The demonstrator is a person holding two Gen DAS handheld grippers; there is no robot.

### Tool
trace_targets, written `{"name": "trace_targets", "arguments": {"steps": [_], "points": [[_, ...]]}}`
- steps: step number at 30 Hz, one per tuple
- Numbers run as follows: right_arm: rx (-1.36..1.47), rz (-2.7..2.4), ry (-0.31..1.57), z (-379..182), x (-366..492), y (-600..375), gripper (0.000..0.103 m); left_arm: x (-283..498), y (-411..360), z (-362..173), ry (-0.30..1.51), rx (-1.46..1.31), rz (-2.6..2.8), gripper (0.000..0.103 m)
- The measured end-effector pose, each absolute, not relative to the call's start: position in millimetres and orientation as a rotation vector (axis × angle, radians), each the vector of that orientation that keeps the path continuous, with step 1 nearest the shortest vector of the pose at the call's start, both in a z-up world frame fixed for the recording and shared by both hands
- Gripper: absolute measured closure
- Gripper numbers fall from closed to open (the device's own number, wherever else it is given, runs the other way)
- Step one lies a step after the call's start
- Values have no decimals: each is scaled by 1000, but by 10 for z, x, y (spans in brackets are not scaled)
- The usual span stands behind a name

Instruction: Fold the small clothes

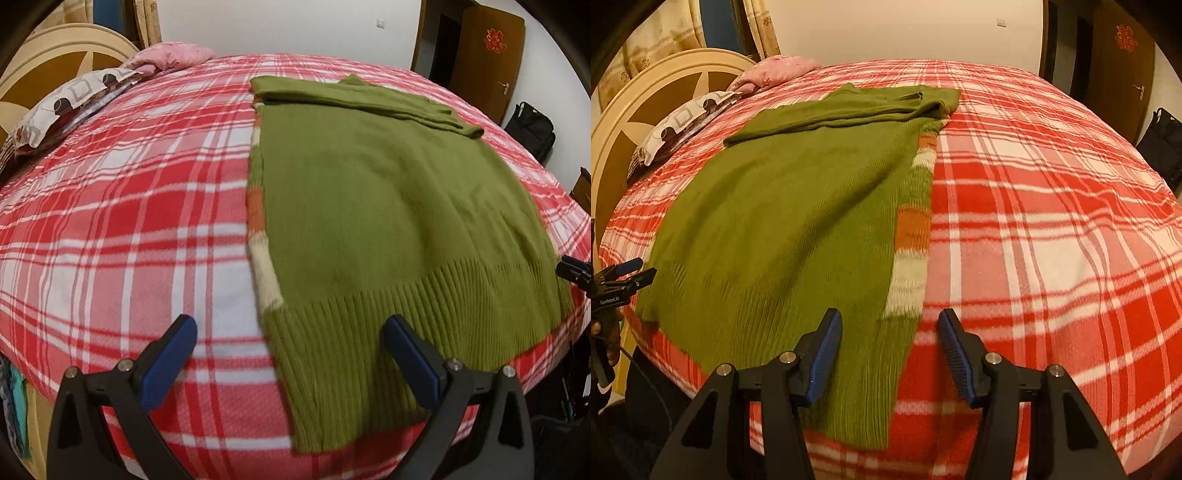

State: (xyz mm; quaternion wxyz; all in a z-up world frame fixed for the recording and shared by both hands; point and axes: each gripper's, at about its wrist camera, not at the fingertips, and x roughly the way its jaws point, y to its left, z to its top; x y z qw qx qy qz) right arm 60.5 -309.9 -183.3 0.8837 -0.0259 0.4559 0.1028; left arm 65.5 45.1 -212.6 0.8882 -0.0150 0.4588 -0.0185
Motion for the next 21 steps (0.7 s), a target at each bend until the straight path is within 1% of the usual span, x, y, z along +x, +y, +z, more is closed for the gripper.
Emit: {"name": "trace_targets", "arguments": {"steps": [13,14,15,16,19,20,21], "points": [[-38,243,962,-1911,353,-3132,48,510,384,-2179,957,-36,-32,0],[-33,244,961,-1908,359,-3129,53,505,382,-2181,956,-36,-33,0],[-33,246,962,-1911,357,-3126,59,499,379,-2181,957,-35,-35,1],[-32,249,962,-1916,355,-3126,60,494,377,-2178,958,-38,-36,2],[-15,257,964,-1918,358,-3141,63,470,363,-2159,957,-40,-43,10],[-13,258,964,-1918,357,-3145,66,458,351,-2149,954,-39,-48,15],[-12,260,963,-1918,353,-3146,67,448,340,-2142,953,-40,-53,20]]}}
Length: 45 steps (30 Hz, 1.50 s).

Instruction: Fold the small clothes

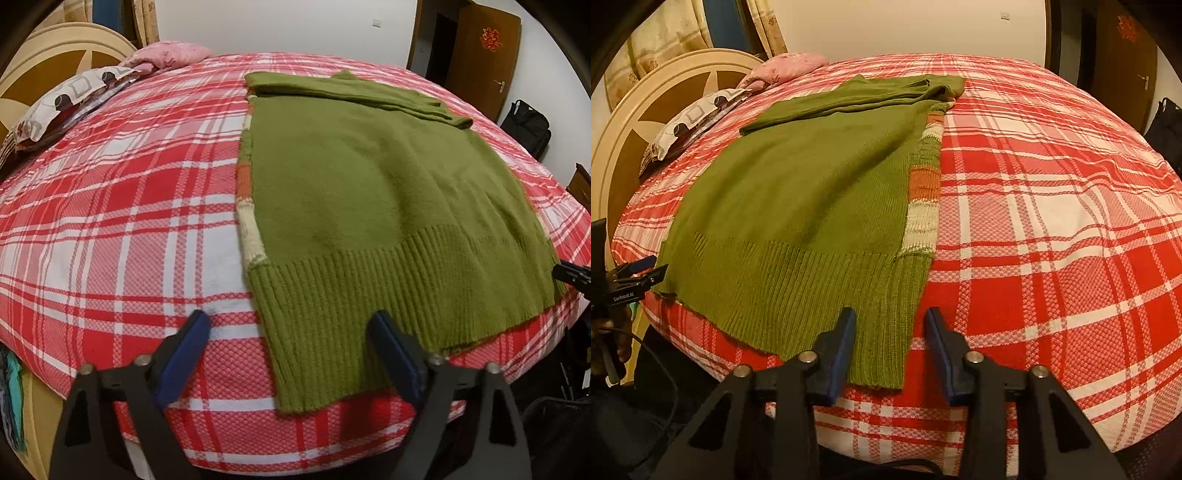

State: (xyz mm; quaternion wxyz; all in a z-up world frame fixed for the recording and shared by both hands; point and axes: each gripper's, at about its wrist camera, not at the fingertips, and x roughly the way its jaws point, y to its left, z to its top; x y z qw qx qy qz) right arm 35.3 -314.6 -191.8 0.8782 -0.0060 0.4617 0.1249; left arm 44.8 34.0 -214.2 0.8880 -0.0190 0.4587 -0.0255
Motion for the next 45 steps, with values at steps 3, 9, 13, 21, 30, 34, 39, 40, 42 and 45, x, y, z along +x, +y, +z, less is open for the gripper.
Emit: {"name": "trace_targets", "arguments": {"steps": [3,9,13,21,30,34,39,40,42,45], "points": [[-20,267,962,-1922,344,-3125,67,414,305,-2122,951,-49,-77,35],[17,291,970,-1965,356,-3153,67,410,372,-2132,951,-113,-107,39],[40,316,959,-1962,331,-3185,68,393,443,-2120,949,-140,-113,65],[160,376,940,-1936,317,-3351,94,381,682,-2081,919,-332,-186,96],[252,442,804,-1651,259,-3473,94,403,800,-1718,749,-452,-295,96],[266,458,746,-1480,299,-3464,94,530,804,-1595,706,-455,-305,96],[300,460,689,-1257,502,-3512,99,719,887,-1469,661,-497,-326,96],[308,461,680,-1214,556,-3528,99,767,891,-1443,654,-505,-332,96],[319,458,669,-1149,694,-3535,99,899,868,-1392,647,-494,-329,96],[311,479,704,-1114,900,-3503,99,996,860,-1375,653,-503,-339,96]]}}
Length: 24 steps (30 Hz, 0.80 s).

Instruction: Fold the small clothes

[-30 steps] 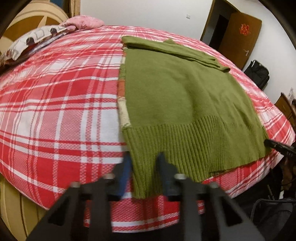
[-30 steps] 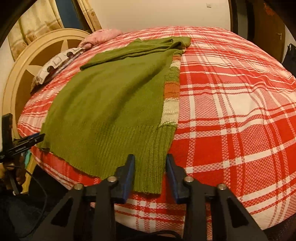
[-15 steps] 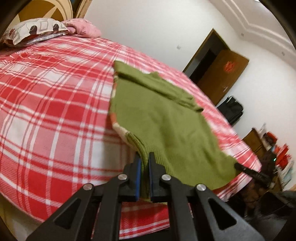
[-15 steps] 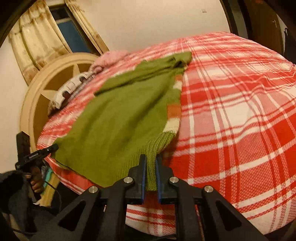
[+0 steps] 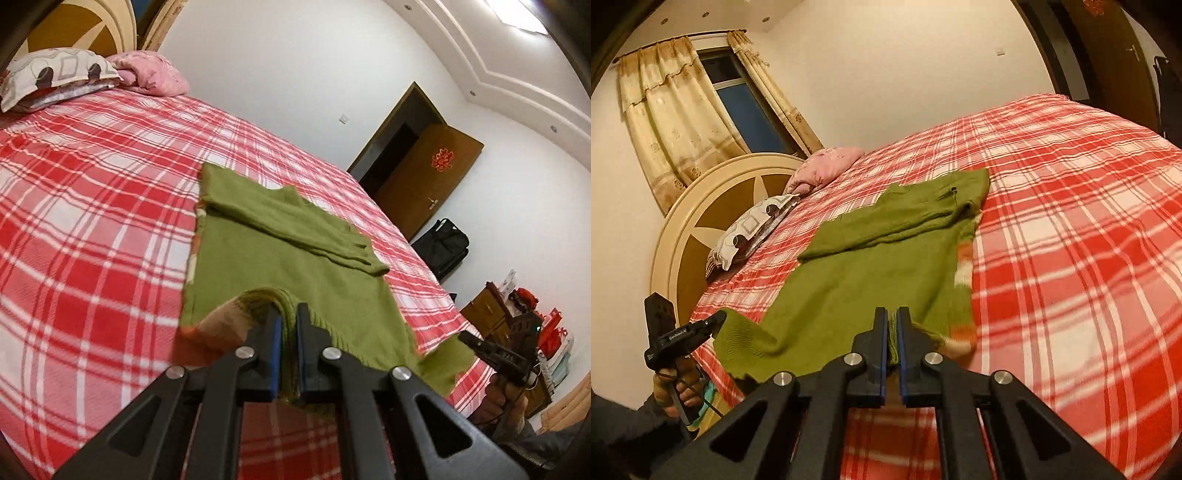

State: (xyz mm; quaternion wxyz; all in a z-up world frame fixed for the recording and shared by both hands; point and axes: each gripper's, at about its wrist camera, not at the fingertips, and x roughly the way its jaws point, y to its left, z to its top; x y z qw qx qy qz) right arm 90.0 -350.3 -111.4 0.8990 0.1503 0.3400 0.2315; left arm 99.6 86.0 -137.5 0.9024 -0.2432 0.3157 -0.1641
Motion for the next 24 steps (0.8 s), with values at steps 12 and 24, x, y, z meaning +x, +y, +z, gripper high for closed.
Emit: {"name": "trace_targets", "arguments": {"steps": [12,24], "points": [[422,446,764,-1303,958,-3752,99,1074,946,-1404,668,-551,-350,96],[428,459,719,-824,1838,-3727,99,1923,943,-1062,612,-525,-336,96]]}}
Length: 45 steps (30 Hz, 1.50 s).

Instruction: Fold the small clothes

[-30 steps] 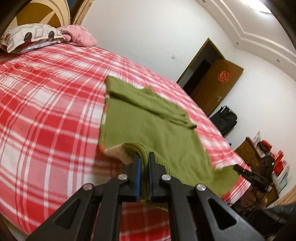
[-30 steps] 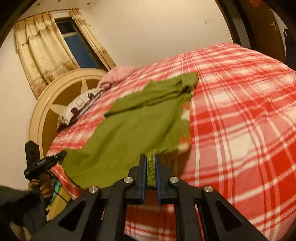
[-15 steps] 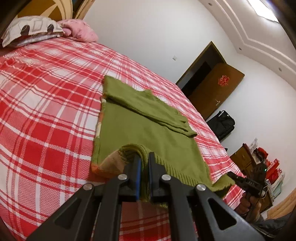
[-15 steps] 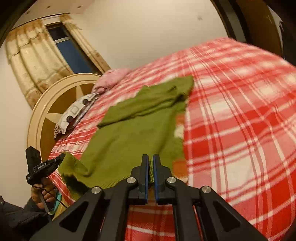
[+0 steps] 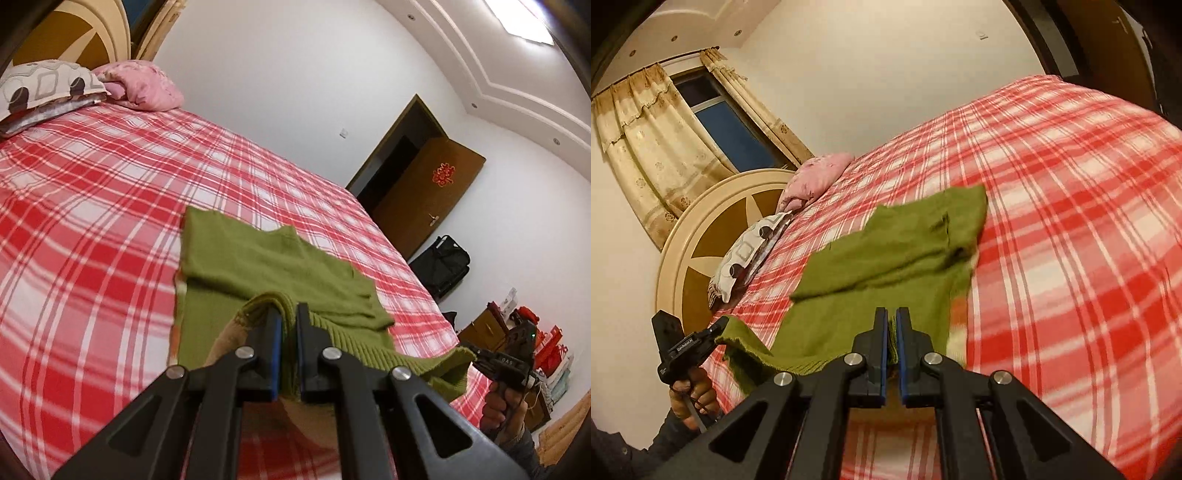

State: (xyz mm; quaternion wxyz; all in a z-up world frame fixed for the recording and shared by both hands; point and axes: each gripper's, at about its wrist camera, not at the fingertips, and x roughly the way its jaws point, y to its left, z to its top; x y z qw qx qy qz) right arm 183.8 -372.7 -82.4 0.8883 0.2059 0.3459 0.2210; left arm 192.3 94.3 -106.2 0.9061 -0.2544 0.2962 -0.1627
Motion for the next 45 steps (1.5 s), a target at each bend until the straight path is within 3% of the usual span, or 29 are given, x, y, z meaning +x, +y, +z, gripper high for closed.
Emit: {"name": "trace_targets", "arguments": {"steps": [17,32,37,38,39,40,41,42,43,45], "points": [[405,442,788,-687,3699,-3567,99,3464,972,-1056,638,-508,-300,96],[377,327,872,-1144,4922,-3492,102,4343,1057,-1548,749,-477,-211,96],[354,301,906,-1376,5161,-3497,101,4339,1107,-1568,768,-457,-173,87],[346,299,913,-1406,5161,-3494,101,4314,1115,-1527,763,-437,-170,75],[337,292,925,-1429,5150,-3495,100,4293,1123,-1485,753,-410,-149,51],[335,296,938,-1454,5135,-3501,97,4231,1145,-1422,726,-381,-116,40],[337,301,941,-1463,5122,-3516,77,4189,1175,-1391,699,-377,-113,32],[339,307,936,-1463,5098,-3538,36,4151,1188,-1369,690,-374,-124,32],[346,311,923,-1450,5063,-3570,25,4122,1188,-1357,697,-365,-133,32],[372,356,919,-1432,5022,-3602,25,4023,1169,-1367,708,-345,-138,32]]}}
